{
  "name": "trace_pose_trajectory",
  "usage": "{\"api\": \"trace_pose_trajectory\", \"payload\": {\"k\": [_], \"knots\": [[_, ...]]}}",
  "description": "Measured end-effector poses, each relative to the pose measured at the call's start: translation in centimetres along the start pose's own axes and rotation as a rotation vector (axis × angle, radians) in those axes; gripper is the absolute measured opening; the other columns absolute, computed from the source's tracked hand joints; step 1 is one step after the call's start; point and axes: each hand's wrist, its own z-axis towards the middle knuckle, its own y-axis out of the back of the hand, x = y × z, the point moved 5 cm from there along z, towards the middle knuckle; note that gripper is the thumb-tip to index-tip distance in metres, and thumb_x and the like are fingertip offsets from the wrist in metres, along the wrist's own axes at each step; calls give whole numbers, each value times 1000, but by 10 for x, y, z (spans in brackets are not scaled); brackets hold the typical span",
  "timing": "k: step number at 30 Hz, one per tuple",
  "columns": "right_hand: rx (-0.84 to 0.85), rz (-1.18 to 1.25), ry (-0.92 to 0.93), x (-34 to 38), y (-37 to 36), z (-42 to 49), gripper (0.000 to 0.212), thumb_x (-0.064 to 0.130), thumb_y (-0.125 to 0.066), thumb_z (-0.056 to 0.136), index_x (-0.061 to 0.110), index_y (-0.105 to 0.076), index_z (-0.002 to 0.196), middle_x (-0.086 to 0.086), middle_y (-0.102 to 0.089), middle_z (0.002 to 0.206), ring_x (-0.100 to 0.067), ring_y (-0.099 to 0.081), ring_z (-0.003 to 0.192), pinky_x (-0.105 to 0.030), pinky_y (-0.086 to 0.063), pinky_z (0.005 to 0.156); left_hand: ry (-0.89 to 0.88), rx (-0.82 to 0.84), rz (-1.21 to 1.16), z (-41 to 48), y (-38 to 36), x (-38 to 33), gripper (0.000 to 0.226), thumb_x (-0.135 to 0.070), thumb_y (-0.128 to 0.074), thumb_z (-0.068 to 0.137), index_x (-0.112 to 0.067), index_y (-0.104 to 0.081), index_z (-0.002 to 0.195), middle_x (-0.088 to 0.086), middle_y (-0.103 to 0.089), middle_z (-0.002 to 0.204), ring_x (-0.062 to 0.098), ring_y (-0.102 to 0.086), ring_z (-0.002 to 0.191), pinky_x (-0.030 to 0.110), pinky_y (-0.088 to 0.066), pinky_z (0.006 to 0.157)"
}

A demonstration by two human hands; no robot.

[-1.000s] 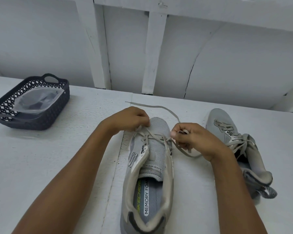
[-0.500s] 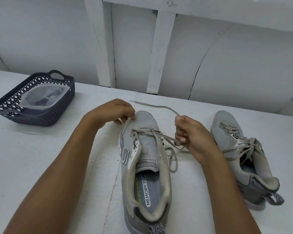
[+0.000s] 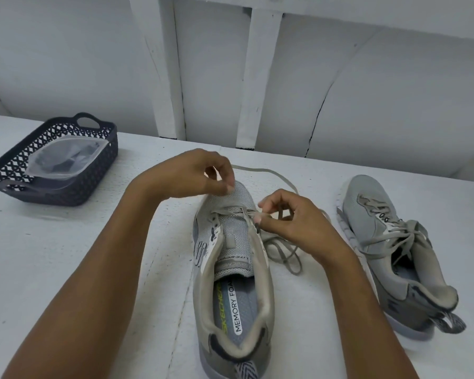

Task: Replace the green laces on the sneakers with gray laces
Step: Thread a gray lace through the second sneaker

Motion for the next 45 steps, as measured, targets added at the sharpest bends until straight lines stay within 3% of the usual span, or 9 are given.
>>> {"api": "trace_pose_trajectory", "payload": {"k": [4, 9, 13, 17, 21, 24, 30, 36, 45], "knots": [[-3, -53, 99, 4, -4, 0, 25, 14, -82, 79, 23, -62, 91, 8, -68, 85, -6, -63, 80, -15, -46, 73, 16, 245, 199, -6, -18, -21, 15, -25, -80, 79, -35, -72, 85, -11, -69, 83, 12, -62, 77, 35, -51, 75], [-52, -138, 198, 8, -5, 0, 8, 15, -76, 84, 22, -73, 85, 11, -71, 77, -8, -64, 75, -12, -46, 70, 30, 235, 321, 0, -29, -25, 12, -23, -77, 82, -32, -69, 84, -15, -63, 72, -1, -54, 60, 18, -41, 57], [-48, -182, 193, 9, -5, 0, 7, 21, -73, 87, 25, -71, 82, 12, -68, 77, -7, -61, 77, -15, -45, 73, 23, 233, 305, 0, -27, -22, 5, -25, -73, 85, -30, -73, 86, -21, -62, 62, -3, -53, 59, 17, -40, 57], [-7, -190, 78, 9, -9, -1, 18, 26, -63, 93, 32, -62, 76, 9, -66, 83, -7, -57, 85, -31, -43, 80, 32, 258, 165, -1, -30, -21, 6, -22, -70, 88, -19, -75, 87, -16, -63, 62, -1, -50, 57, 16, -40, 58], [27, -192, -85, 6, -11, 0, 23, 28, -56, 93, 17, -60, 74, 12, -59, 64, -7, -51, 67, -39, -38, 81, 84, 255, 142, 0, -33, -19, 23, -19, -64, 88, 1, -64, 79, 5, -50, 65, 15, -39, 60, 31, -33, 60], [21, -231, -162, 4, -13, -1, 31, 29, -54, 92, 13, -50, 66, 8, -47, 58, -13, -43, 63, -38, -33, 74, 96, 253, 233, 1, -36, -19, 23, -22, -62, 89, 0, -65, 82, 6, -54, 70, 15, -43, 65, 31, -35, 63], [-65, -19, -342, 1, -10, -1, 24, 20, -57, 79, 13, -44, 60, -10, -38, 63, -21, -34, 63, -38, -28, 63, 90, 250, 350, 5, -43, -24, 25, -24, -56, 93, -10, -57, 72, 3, -54, 74, 16, -44, 67, 32, -36, 63], [-107, -31, -431, -5, -6, 1, 31, 20, -61, 77, 18, -39, 55, -6, -39, 61, -19, -34, 55, -33, -30, 60, 54, 225, 399, 8, -45, -24, 18, -32, -57, 97, -17, -63, 88, 2, -65, 96, 17, -57, 86, 28, -42, 70], [-68, 61, -436, -13, 7, -3, 35, 11, -61, 79, 16, -45, 49, 4, -38, 44, -14, -32, 43, -24, -30, 50, 31, 182, 376, 10, -41, -17, 16, -34, -57, 97, -22, -62, 88, -8, -62, 88, 11, -55, 82, 24, -41, 67]]}}
